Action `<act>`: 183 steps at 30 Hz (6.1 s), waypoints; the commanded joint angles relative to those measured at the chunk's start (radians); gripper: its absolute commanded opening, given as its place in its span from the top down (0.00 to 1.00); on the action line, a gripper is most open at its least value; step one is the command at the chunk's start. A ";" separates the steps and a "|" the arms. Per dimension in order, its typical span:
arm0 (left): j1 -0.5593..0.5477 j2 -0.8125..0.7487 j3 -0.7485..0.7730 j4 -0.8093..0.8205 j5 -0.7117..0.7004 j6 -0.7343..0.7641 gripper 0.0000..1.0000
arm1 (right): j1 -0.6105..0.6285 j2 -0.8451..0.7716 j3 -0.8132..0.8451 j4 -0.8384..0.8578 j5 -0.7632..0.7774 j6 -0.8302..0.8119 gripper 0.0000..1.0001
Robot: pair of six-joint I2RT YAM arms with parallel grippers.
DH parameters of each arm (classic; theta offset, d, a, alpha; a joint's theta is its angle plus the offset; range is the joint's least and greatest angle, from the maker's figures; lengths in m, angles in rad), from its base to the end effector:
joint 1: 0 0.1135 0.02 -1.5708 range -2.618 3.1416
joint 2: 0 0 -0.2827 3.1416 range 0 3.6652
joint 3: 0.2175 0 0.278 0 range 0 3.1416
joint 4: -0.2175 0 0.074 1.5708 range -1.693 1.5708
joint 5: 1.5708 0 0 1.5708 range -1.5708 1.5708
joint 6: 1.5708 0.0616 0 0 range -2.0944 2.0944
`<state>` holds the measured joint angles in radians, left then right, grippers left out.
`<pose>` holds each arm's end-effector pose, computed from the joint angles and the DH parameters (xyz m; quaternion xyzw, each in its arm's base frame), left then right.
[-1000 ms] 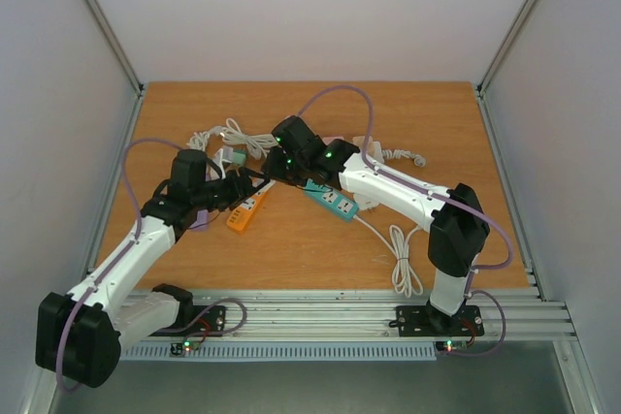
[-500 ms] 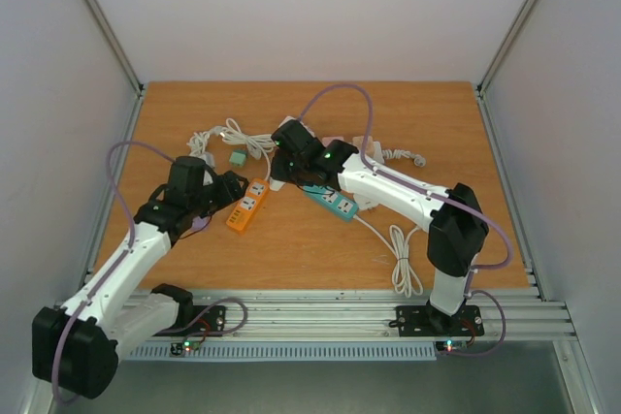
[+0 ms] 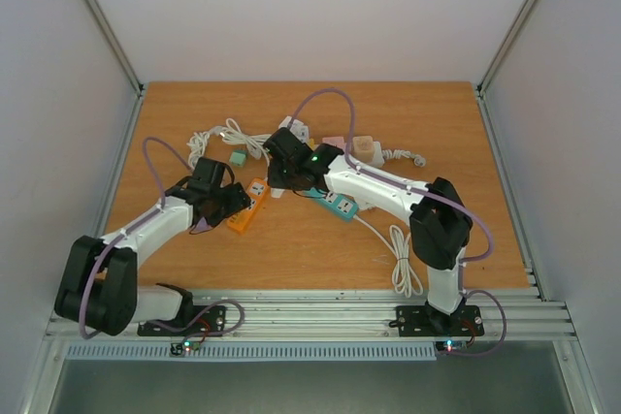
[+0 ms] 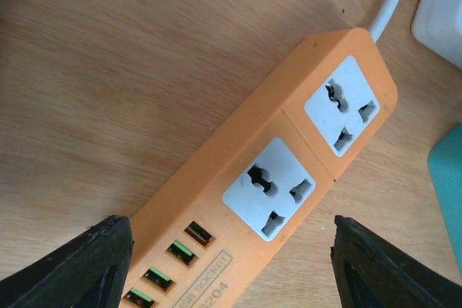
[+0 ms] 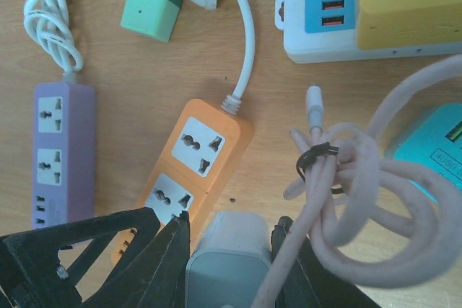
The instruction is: Insert the plug
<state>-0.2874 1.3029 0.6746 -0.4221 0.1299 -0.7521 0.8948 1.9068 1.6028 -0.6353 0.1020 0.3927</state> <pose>0.2540 -0.0834 0.1579 -0.2058 0.9422 -0.1819 0.1917 0.2990 0.3627 0.2472 -0.2205 0.9235 0.1474 0.2771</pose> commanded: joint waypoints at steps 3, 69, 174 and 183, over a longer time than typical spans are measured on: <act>0.004 0.068 -0.009 0.060 0.108 0.028 0.26 | 0.019 0.051 0.071 -0.004 0.052 -0.039 0.97; 0.000 -0.295 -0.049 -0.070 0.021 -0.056 0.41 | 0.037 0.354 0.306 -0.145 0.218 -0.023 0.99; 0.127 0.783 0.837 -0.277 -0.090 0.533 0.49 | 0.015 -0.355 -0.375 -0.012 0.045 -0.186 0.37; 0.100 0.663 0.777 -0.246 -0.045 0.467 0.64 | -0.015 -0.415 -0.446 0.087 -0.009 -0.179 0.39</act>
<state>-0.1761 2.0594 1.4811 -0.6785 0.0410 -0.2428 0.8993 1.5482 1.2087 -0.6285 0.1356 0.2043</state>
